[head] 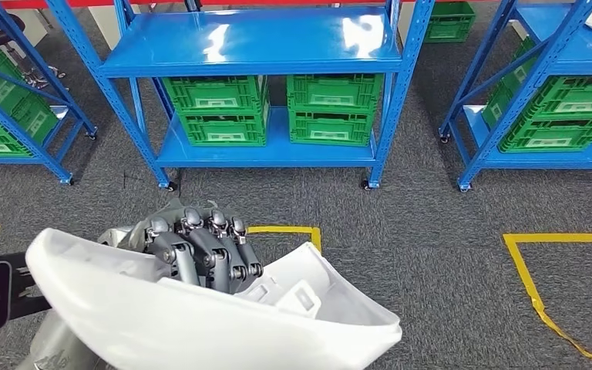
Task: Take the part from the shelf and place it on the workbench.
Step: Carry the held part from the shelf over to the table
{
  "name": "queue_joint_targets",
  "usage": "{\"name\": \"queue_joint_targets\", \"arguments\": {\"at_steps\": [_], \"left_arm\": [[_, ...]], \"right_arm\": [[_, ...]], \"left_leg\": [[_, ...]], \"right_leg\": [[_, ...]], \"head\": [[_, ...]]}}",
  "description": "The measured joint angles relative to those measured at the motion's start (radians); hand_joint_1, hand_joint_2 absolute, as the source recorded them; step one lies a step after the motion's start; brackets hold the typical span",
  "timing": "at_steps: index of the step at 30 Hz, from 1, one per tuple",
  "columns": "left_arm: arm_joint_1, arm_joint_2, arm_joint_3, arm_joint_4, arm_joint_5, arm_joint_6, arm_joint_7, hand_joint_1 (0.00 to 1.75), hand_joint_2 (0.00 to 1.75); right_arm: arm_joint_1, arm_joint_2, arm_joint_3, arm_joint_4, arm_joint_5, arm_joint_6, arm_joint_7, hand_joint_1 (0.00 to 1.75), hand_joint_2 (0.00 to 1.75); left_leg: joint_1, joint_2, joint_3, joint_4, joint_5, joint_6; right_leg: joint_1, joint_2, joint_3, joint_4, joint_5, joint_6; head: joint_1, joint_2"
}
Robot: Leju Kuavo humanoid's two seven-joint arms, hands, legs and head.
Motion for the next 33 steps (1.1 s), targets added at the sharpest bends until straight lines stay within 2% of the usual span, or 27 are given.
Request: {"name": "queue_joint_targets", "arguments": {"at_steps": [1, 2, 3, 4, 5, 7, 9, 10, 11, 13, 14, 15, 16, 17, 18, 20, 21, 23, 24, 25, 26, 28, 29, 30, 31, 32, 33], "left_arm": [[0.002, 0.001, 0.000, 0.001, -0.001, 0.000, 0.000, 1.75, 1.75], [0.002, 0.001, 0.001, 0.001, -0.002, 0.000, 0.000, 1.75, 1.75], [0.001, 0.001, 0.002, 0.002, -0.004, 0.000, -0.001, 1.75, 1.75], [0.001, 0.000, 0.003, 0.002, -0.005, 0.000, -0.001, 1.75, 1.75], [0.000, 0.000, 0.004, 0.002, -0.006, 0.000, -0.002, 1.75, 1.75], [-0.001, -0.001, 0.006, 0.002, -0.009, 0.000, -0.003, 1.75, 1.75], [-0.001, -0.001, 0.007, 0.003, -0.010, 0.000, -0.004, 1.75, 1.75], [-0.002, -0.001, 0.007, 0.003, -0.010, 0.000, -0.004, 1.75, 1.75], [-0.001, -0.002, 0.007, 0.004, -0.010, 0.000, -0.004, 1.75, 1.75], [0.000, -0.003, 0.006, 0.006, -0.011, 0.000, -0.004, 1.75, 1.75], [0.001, -0.003, 0.005, 0.007, -0.011, 0.000, -0.004, 1.75, 1.75], [0.002, -0.003, 0.005, 0.009, -0.011, 0.000, -0.004, 1.75, 1.75], [0.002, -0.003, 0.005, 0.010, -0.011, 0.000, -0.004, 1.75, 1.75], [0.002, -0.003, 0.005, 0.011, -0.011, 0.000, -0.004, 1.75, 1.75], [0.002, -0.003, 0.005, 0.012, -0.011, 0.000, -0.004, 1.75, 1.75], [0.002, -0.003, 0.006, 0.013, -0.011, -0.001, -0.004, 1.75, 1.75], [0.002, -0.003, 0.006, 0.014, -0.011, -0.001, -0.004, 1.75, 1.75], [0.002, -0.004, 0.005, 0.016, -0.012, -0.004, -0.004, 1.75, 1.75], [0.001, -0.004, 0.005, 0.018, -0.011, -0.006, -0.004, 1.75, 1.75], [0.001, -0.003, 0.005, 0.020, -0.011, -0.010, -0.005, 1.75, 1.75], [0.000, -0.003, 0.005, 0.022, -0.011, -0.014, -0.006, 1.75, 1.75], [-0.001, -0.002, 0.004, 0.026, -0.010, -0.021, -0.007, 1.75, 1.75], [-0.001, -0.002, 0.003, 0.029, -0.010, -0.024, -0.008, 1.75, 1.75], [-0.001, -0.002, 0.001, 0.032, -0.009, -0.026, -0.009, 1.75, 1.75], [-0.001, -0.002, -0.001, 0.035, -0.008, -0.029, -0.009, 1.75, 1.75], [-0.001, -0.004, -0.004, 0.037, -0.006, -0.031, -0.008, 1.75, 1.75], [-0.002, -0.006, -0.006, 0.039, -0.003, -0.033, -0.007, 1.75, 1.75]], "right_arm": [[-0.001, 0.000, 0.000, 0.003, 0.002, -0.004, 0.002, 0.00, 0.00], [-0.001, 0.000, 0.000, 0.006, 0.004, -0.006, 0.003, 0.00, 0.00], [-0.003, 0.000, 0.001, 0.010, 0.006, -0.008, 0.005, 0.00, 0.00], [-0.004, 0.000, 0.002, 0.013, 0.007, -0.009, 0.006, 0.00, 0.00], [-0.004, 0.000, 0.004, 0.016, 0.007, -0.009, 0.006, 0.00, 0.00], [-0.005, 0.000, 0.006, 0.021, 0.007, -0.010, 0.007, 0.00, 0.00], [-0.006, 0.000, 0.007, 0.027, 0.008, -0.010, 0.008, 0.00, 0.00], [-0.005, 0.001, 0.007, 0.029, 0.009, -0.010, 0.009, 0.00, 0.00], [-0.005, 0.000, 0.007, 0.031, 0.009, -0.010, 0.009, 0.00, 0.00], [-0.006, -0.003, 0.007, 0.032, 0.010, -0.011, 0.010, 0.00, 0.00], [-0.007, -0.004, 0.007, 0.033, 0.010, -0.011, 0.010, 0.00, 0.00], [-0.008, -0.005, 0.007, 0.033, 0.010, -0.012, 0.010, 0.00, 0.00], [-0.008, -0.005, 0.007, 0.033, 0.010, -0.012, 0.010, 0.00, 0.00], [-0.008, -0.006, 0.007, 0.034, 0.010, -0.012, 0.010, 0.00, 0.00], [-0.010, -0.007, 0.007, 0.034, 0.010, -0.013, 0.010, 0.00, 0.00], [-0.014, -0.013, 0.008, 0.036, 0.010, -0.015, 0.010, 0.00, 0.00], [-0.016, -0.015, 0.008, 0.038, 0.010, -0.016, 0.009, 0.00, 0.00], [-0.018, -0.016, 0.008, 0.045, 0.010, -0.018, 0.009, 0.00, 0.00], [-0.019, -0.017, 0.008, 0.049, 0.009, -0.019, 0.008, 0.00, 0.00], [-0.020, -0.018, 0.008, 0.054, 0.009, -0.021, 0.007, 0.00, 0.00], [-0.022, -0.019, 0.009, 0.060, 0.008, -0.022, 0.006, 0.00, 0.00], [-0.026, -0.021, 0.010, 0.069, 0.006, -0.024, 0.004, 0.00, 0.00], [-0.027, -0.022, 0.010, 0.074, 0.004, -0.024, 0.003, 0.00, 0.00], [-0.027, -0.023, 0.010, 0.079, 0.000, -0.024, 0.003, 0.00, 0.00], [-0.028, -0.025, 0.010, 0.085, -0.004, -0.024, 0.004, 0.00, 0.00], [-0.028, -0.025, 0.010, 0.091, -0.008, -0.024, 0.006, 0.00, 0.00], [-0.028, -0.025, 0.009, 0.097, -0.011, -0.025, 0.009, 0.00, 0.00]], "left_leg": [[0.000, -0.001, 0.030, -0.013, 0.018, 0.005], [-0.002, -0.004, 0.077, -0.062, 0.040, 0.012], [-0.004, -0.007, 0.133, -0.136, 0.048, 0.023], [-0.007, -0.011, 0.187, -0.214, 0.044, 0.032], [-0.012, -0.014, 0.224, -0.270, 0.036, 0.037], [-0.022, -0.016, 0.247, -0.320, 0.032, 0.044], [-0.023, -0.011, 0.241, -0.342, 0.064, 0.055], [-0.021, -0.009, 0.235, -0.355, 0.081, 0.062], [-0.020, -0.006, 0.226, -0.365, 0.097, 0.066], [-0.024, -0.004, 0.196, -0.366, 0.121, 0.070], [-0.026, -0.004, 0.181, -0.365, 0.132, 0.070], [-0.027, -0.003, 0.165, -0.362, 0.143, 0.070], [-0.028, -0.003, 0.149, -0.359, 0.153, 0.069], [-0.028, -0.003, 0.133, -0.354, 0.162, 0.067], [-0.028, -0.003, 0.118, -0.347, 0.170, 0.064], [-0.030, -0.002, 0.091, -0.329, 0.184, 0.055], [-0.030, -0.001, 0.083, -0.323, 0.190, 0.051], [-0.029, 0.001, 0.074, -0.321, 0.206, 0.042], [-0.028, -0.001, 0.069, -0.316, 0.200, 0.035], [-0.025, -0.003, 0.062, -0.300, 0.178, 0.028], [-0.021, -0.004, 0.052, -0.265, 0.137, 0.020], [-0.011, -0.006, 0.027, -0.143, 0.034, 0.005], [-0.007, -0.006, 0.019, -0.080, 0.002, 0.001], [-0.003, -0.006, 0.020, -0.038, -0.006, -0.002], [0.001, -0.006, 0.036, -0.030, 0.007, -0.003], [0.004, -0.006, 0.070, -0.058, 0.033, -0.003], [0.005, -0.007, 0.118, -0.115, 0.056, -0.001]], "right_leg": [[0.003, 0.000, -0.012, 0.000, 0.010, 0.001], [0.005, 0.002, -0.023, 0.000, 0.020, 0.002], [0.007, 0.003, -0.032, 0.000, 0.029, 0.004], [0.008, 0.003, -0.038, -0.001, 0.038, 0.007], [0.007, 0.004, -0.042, -0.004, 0.047, 0.014], [0.001, 0.005, -0.045, -0.016, 0.068, 0.030], [-0.003, 0.005, -0.052, -0.023, 0.073, 0.037], [-0.002, 0.005, -0.061, -0.008, 0.053, 0.033], [-0.001, 0.004, -0.077, 0.032, 0.015, 0.026], [-0.001, 0.004, -0.113, 0.161, -0.071, 0.016], [0.000, 0.004, -0.123, 0.221, -0.093, 0.019], [0.000, 0.004, -0.121, 0.256, -0.095, 0.027], [0.000, 0.004, -0.102, 0.258, -0.078, 0.038], [0.000, 0.004, -0.065, 0.220, -0.054, 0.047], [0.000, 0.003, -0.014, 0.155, -0.038, 0.052], [0.004, 0.002, 0.083, 0.008, -0.047, 0.044], [0.008, 0.002, 0.107, -0.035, -0.059, 0.037], [0.010, 0.003, 0.106, -0.053, -0.060, 0.024], [0.008, 0.002, 0.100, -0.053, -0.053, 0.018], [0.005, 0.001, 0.092, -0.053, -0.044, 0.010], [0.003, 0.000, 0.084, -0.053, -0.033, 0.003], [0.003, -0.002, 0.064, -0.051, -0.014, -0.003], [0.003, -0.002, 0.052, -0.049, -0.005, -0.002], [0.003, -0.002, 0.039, -0.045, 0.003, -0.001], [0.003, -0.002, 0.025, -0.042, 0.011, 0.002], [0.002, -0.002, 0.012, -0.039, 0.019, 0.005], [0.002, -0.001, 0.002, -0.036, 0.026, 0.008]], "head": [[0.000, 0.000], [0.000, 0.000], [0.000, 0.000], [0.001, 0.000], [0.001, 0.000], [0.000, 0.000], [-0.001, 0.000], [0.000, 0.000], [0.001, 0.000], [0.003, 0.000], [0.003, 0.000], [0.003, 0.000], [0.004, 0.000], [0.004, 0.000], [0.004, 0.000], [0.004, 0.000], [0.004, 0.000], [0.004, 0.000], [0.004, 0.000], [0.003, 0.000], [0.002, 0.000], [0.000, 0.000], [0.000, 0.000], [0.000, 0.000], [0.000, 0.000], [0.000, 0.000], [0.000, 0.000]]}}
